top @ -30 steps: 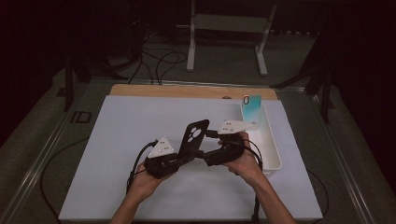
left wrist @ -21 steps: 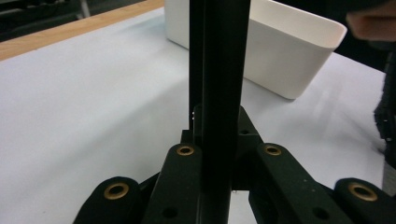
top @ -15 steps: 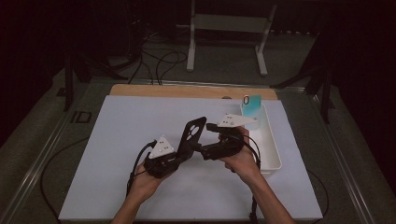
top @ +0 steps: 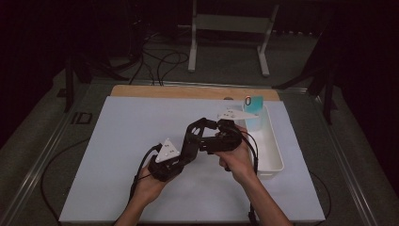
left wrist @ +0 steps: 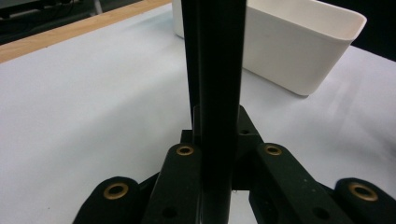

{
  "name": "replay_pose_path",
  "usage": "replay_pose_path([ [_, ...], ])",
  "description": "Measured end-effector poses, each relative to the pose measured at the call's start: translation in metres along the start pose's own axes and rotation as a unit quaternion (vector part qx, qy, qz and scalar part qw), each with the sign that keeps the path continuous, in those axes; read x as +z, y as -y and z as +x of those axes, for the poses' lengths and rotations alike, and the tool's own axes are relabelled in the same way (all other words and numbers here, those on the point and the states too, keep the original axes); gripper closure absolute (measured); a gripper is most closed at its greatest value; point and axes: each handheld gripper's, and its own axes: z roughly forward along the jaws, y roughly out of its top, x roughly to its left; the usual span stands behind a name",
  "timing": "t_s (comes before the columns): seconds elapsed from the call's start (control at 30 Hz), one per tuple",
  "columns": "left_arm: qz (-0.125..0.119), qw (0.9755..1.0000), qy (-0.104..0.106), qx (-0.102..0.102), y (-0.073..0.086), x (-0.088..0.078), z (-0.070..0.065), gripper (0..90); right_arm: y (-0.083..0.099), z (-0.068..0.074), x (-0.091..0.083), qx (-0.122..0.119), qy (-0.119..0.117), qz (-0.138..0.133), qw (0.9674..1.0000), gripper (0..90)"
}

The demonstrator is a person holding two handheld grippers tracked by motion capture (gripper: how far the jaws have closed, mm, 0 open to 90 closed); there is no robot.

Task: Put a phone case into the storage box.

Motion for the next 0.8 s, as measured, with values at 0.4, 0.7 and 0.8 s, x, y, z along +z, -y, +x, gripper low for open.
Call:
replay_pose_path([
  [0.4,0.007,1.0,0.004,0.006,0.001,0.0043,-0.0046,84.6,-0.0006,0.0031,0.0042,0.003,0.004,-0.008,1.0,11.5],
  [0.7,0.004,0.9999,0.006,0.009,0.0007,0.0032,-0.004,77.7,0.0003,0.0049,0.0036,-0.004,0.005,-0.012,0.9999,13.1],
  [0.8,-0.005,0.9999,0.016,0.004,-0.0005,-0.0001,-0.0017,67.0,0.0014,0.0039,0.0041,-0.005,0.007,-0.009,0.9999,13.1],
])
